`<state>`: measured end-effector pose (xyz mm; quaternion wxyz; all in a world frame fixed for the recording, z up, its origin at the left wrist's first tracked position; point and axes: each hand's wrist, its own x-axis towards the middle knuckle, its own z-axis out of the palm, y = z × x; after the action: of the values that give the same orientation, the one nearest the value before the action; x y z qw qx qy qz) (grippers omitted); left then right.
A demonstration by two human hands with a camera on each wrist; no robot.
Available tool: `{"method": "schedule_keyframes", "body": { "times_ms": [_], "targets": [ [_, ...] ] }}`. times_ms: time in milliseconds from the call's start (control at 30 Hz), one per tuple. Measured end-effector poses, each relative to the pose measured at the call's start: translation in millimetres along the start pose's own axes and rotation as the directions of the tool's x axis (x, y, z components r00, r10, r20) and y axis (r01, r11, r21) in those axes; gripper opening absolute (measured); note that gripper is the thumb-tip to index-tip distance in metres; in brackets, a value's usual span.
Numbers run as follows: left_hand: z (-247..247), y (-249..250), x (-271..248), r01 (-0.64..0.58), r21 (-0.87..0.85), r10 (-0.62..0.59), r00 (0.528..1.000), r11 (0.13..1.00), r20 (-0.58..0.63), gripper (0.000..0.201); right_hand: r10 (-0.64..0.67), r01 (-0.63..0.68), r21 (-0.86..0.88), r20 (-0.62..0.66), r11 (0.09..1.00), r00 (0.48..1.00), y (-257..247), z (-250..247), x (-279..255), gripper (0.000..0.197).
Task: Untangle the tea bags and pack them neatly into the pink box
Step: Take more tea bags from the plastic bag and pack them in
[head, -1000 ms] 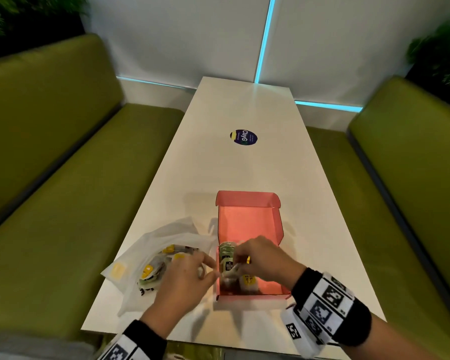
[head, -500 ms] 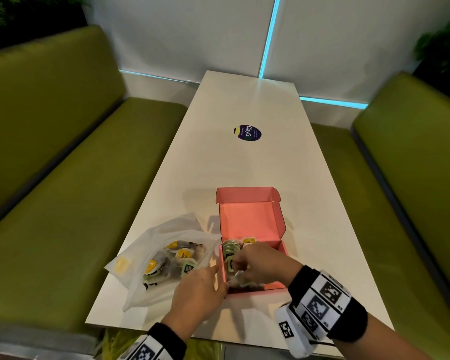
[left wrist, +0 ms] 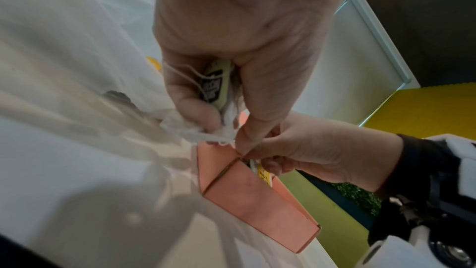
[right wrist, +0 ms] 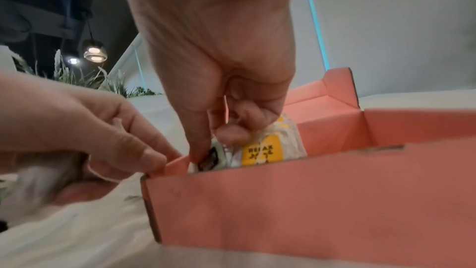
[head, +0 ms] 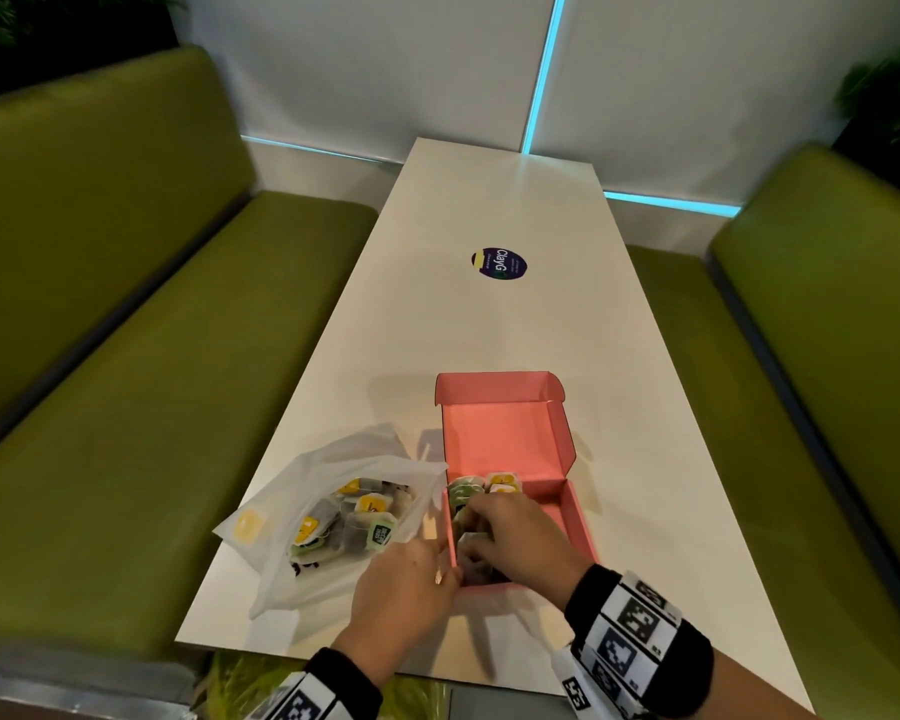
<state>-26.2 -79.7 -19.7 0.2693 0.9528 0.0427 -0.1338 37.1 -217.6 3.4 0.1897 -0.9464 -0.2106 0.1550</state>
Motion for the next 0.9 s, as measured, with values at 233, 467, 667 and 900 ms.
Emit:
{"method": "schedule_keyframes", "body": {
  "times_ms": [233,467,667,900],
  "targets": [
    [3.8,-2.1,-0.9,0.006,0.0,-0.006,1.0,1.0,0.02,0.031,-0.023,0.027,-0.153,0.031,0.988,0.999,2.2,0.5,-6.7,0.016],
    [-0.1,1.1,-2.8,-0.008,0.014,0.008,1.0,1.0,0.014,0.032,-0.133,0.115,-0.162,-0.109,0.98,0.985,-1.2,7.4,1.1,0.017],
    [-14.0,4.1,-5.2,0.026,-0.171,-0.025,1.0,0.985,0.01,0.032,-0.063,0.043,-0.108,-0.191,0.993,0.98,2.9,-3.4,-5.9,0.036],
    [-41.9,29.9,-5.0,0.202,-0.923,-0.08,0.979,0.328,0.186,0.025,0.045,0.115,0.506,-0.293,0.855,0.955,-6.3,-33.7,-42.4,0.016]
  ]
}}
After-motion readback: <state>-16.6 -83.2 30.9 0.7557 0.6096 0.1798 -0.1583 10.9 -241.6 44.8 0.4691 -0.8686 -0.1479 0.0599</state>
